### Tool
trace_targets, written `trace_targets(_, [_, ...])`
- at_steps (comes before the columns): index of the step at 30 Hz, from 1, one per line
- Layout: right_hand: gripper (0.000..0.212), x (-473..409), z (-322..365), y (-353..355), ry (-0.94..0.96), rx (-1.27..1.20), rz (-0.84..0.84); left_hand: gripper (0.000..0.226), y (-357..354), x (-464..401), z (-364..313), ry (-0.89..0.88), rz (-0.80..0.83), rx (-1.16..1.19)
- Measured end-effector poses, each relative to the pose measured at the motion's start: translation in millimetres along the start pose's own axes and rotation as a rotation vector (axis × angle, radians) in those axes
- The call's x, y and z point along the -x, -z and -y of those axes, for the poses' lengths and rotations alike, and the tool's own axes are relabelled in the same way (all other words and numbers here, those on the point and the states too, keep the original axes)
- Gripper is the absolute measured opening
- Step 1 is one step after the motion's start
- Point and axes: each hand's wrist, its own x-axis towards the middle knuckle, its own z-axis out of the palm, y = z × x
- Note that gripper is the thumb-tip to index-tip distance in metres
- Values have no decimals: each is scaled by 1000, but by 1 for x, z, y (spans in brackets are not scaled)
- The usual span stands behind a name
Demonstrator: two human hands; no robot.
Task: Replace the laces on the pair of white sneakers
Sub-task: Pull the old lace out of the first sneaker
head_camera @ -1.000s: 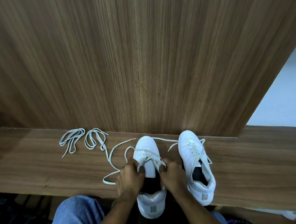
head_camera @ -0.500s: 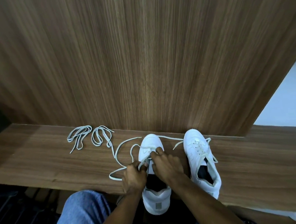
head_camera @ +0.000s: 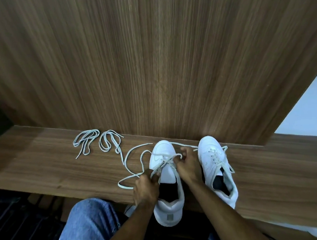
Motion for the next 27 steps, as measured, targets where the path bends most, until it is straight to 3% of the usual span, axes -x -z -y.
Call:
trace_targets(4, [38,3,9,-3,490,444,-35,29,2,1,0,-16,-3,9])
trace_targets(7, [37,2,12,-13,533,783,98,30,1,3,-2,-19,-11,14])
trace_targets(9, [33,0,5,-21,551,876,133,32,1,4,-2,-6,-9,22])
trace_targets(12, [17,1,2,-22,573,514,39,32,2,4,-2,-8,-16,15])
trace_targets(14, [19,0,13,-9,352,67,-28,30,3,5,-4,-18,-19,-7])
trace_targets(17, [31,-9,29,21,141,-505,-338,29,4,6,-6,-22,-13,1])
trace_targets(19, [26,-8,32,33,142,-582,-451,25,4,8,-5,-36,-18,8])
trace_targets(21, [17,-3,26,33,220,-365,-417,23,3,8,-4,-30,-26,11])
trace_targets(23, [32,0,12,22,366,-85,-335,23,2,8,-3,-27,-28,20])
trace_targets(27, [33,4,2,-6,657,532,-119,21,3,7,-4,-36,-24,27])
